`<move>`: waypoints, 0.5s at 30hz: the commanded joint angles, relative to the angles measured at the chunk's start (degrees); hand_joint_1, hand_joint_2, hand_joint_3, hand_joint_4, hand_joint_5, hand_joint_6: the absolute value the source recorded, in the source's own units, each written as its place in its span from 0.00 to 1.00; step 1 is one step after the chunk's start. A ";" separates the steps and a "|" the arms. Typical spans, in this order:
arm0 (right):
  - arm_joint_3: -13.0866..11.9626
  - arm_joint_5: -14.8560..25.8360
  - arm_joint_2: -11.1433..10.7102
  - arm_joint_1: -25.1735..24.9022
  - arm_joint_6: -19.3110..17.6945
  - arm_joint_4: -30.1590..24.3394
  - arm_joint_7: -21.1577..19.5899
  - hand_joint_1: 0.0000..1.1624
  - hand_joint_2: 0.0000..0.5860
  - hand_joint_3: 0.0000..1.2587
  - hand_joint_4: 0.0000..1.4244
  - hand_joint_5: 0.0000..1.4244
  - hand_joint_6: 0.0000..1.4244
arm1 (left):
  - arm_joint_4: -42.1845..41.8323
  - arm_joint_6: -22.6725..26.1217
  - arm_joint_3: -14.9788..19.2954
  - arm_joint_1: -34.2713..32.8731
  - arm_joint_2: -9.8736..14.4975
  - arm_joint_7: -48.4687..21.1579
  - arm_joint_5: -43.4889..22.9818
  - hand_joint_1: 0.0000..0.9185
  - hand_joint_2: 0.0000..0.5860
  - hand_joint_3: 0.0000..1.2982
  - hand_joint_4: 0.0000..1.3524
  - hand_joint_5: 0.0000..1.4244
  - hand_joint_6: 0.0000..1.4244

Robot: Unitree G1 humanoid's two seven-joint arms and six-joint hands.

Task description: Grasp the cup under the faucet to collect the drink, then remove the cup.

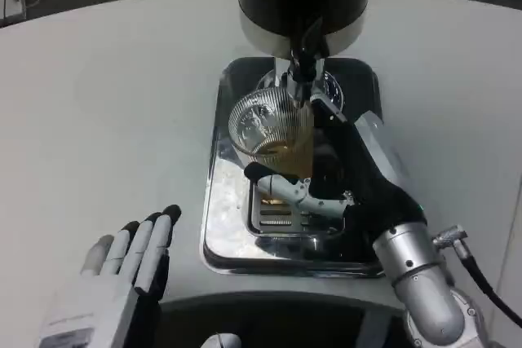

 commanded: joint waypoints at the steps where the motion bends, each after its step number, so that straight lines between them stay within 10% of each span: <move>1: 1.85 -0.62 1.13 0.04 0.58 2.31 0.62 0.66 0.32 0.15 0.21 0.22 0.30 | -0.69 0.79 0.37 0.37 -0.19 -1.09 -0.58 0.00 0.32 0.00 0.00 0.00 0.00; 6: 1.46 -0.45 2.06 -0.20 1.04 3.58 -0.74 0.70 0.33 0.21 0.28 0.28 0.37 | -1.63 0.93 1.26 1.30 -0.26 -1.43 -0.83 0.00 0.32 0.00 0.00 0.00 0.00; 15: 0.72 -0.72 3.57 0.93 0.51 2.37 -4.95 0.89 0.40 0.44 0.51 0.60 0.89 | -2.45 0.84 2.11 2.18 -0.25 -1.64 -1.17 0.00 0.32 0.00 0.00 0.00 0.00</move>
